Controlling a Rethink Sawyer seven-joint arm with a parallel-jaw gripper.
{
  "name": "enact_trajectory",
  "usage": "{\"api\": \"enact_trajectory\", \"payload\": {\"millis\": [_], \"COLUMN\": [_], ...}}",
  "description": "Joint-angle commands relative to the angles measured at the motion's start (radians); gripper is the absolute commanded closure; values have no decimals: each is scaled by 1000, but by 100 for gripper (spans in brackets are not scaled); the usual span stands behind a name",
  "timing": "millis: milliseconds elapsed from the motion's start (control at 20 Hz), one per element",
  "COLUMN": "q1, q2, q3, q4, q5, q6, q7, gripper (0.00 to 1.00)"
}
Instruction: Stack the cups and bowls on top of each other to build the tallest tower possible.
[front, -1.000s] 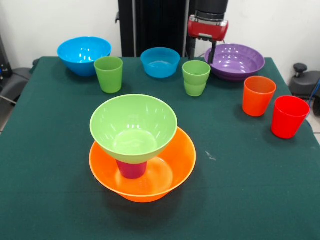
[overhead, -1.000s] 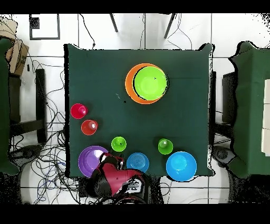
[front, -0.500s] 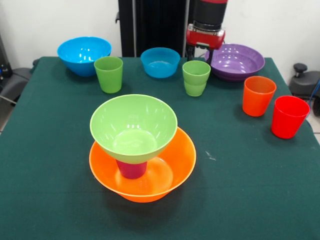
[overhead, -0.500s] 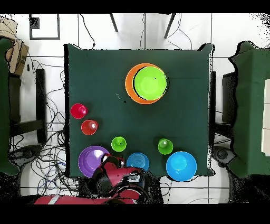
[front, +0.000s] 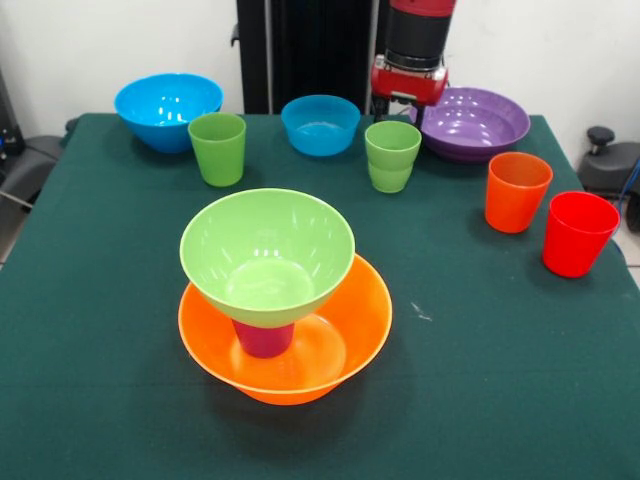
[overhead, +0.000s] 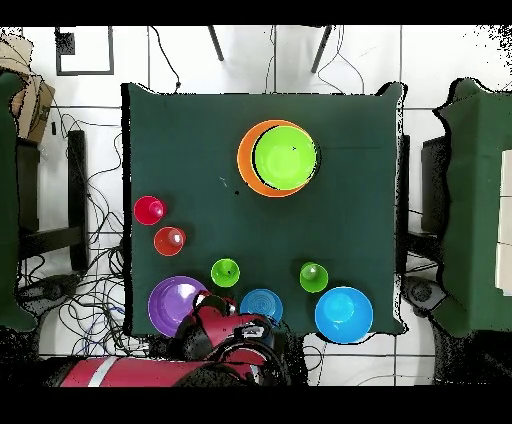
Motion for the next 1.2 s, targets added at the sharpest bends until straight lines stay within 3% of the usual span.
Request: {"api": "enact_trajectory", "payload": {"millis": [50, 550, 1200], "q1": [-7, -66, -96], "q2": [-71, -307, -306], "q3": [97, 167, 201], "q4": [-57, 85, 69], "q5": [2, -23, -12], "q6": [-1, 139, 141], "q7": [117, 112, 100], "gripper": [0, 0, 0]}}
